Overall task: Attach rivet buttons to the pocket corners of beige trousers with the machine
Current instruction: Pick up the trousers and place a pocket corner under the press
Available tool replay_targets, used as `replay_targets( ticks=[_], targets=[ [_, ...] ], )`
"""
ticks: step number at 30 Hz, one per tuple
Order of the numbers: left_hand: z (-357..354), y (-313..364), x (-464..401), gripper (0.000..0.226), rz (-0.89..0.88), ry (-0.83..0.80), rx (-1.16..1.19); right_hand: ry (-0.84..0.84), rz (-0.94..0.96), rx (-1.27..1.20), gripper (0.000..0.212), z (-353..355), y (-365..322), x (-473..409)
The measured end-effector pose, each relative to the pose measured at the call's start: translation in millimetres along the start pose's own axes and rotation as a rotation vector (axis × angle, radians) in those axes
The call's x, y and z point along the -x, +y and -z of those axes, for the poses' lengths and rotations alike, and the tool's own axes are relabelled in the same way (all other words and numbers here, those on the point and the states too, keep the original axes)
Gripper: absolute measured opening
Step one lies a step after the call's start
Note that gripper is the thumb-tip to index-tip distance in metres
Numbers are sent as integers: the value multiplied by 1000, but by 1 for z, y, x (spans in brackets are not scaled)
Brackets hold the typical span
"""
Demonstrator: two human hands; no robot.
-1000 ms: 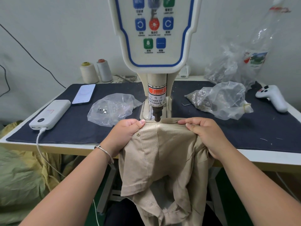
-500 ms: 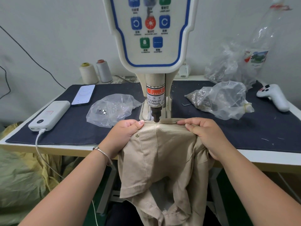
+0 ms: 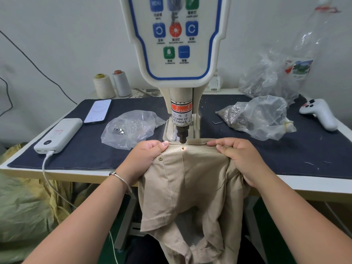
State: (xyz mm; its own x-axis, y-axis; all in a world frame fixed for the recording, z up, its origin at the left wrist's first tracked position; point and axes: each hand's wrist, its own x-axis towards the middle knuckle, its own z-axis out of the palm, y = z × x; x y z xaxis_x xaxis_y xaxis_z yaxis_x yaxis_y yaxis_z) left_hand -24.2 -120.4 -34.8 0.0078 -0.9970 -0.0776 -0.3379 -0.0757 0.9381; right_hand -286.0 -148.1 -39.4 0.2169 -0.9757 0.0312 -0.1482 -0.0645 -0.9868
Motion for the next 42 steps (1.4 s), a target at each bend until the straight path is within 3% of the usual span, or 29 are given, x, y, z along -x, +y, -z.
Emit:
replay_targets(
  ticks=[10, 16, 21, 24, 27, 32, 34, 38, 42],
  targets=[
    [-8, 20, 20, 42, -24, 58, -139, -8, -39, -35, 27, -2, -18, 8],
    [-15, 26, 50, 50, 132, 18, 93, -53, -81, -152, 26, -6, -44, 37],
    [-23, 25, 52, 53, -32, 220, -16, 17, 30, -151, 29, -19, -53, 45],
    [-20, 26, 52, 34, -145, 278, 26, 55, 181, -95, 27, -25, -54, 44],
    [-13, 26, 56, 23, -166, 207, 66, 38, 199, -72, 26, -25, -51, 49],
    [-5, 27, 78, 43, 152, -20, 313, -73, -23, -222, 21, -20, -53, 70],
    [1, 29, 92, 57, 247, -180, 414, -125, -72, -262, 16, -16, -57, 84],
    [5, 40, 118, 59, 193, -426, 445, -170, -94, -328, 19, -13, -67, 111],
    [6, 48, 142, 61, 176, -478, 504, -182, -49, -337, 22, -14, -73, 130]
  ],
)
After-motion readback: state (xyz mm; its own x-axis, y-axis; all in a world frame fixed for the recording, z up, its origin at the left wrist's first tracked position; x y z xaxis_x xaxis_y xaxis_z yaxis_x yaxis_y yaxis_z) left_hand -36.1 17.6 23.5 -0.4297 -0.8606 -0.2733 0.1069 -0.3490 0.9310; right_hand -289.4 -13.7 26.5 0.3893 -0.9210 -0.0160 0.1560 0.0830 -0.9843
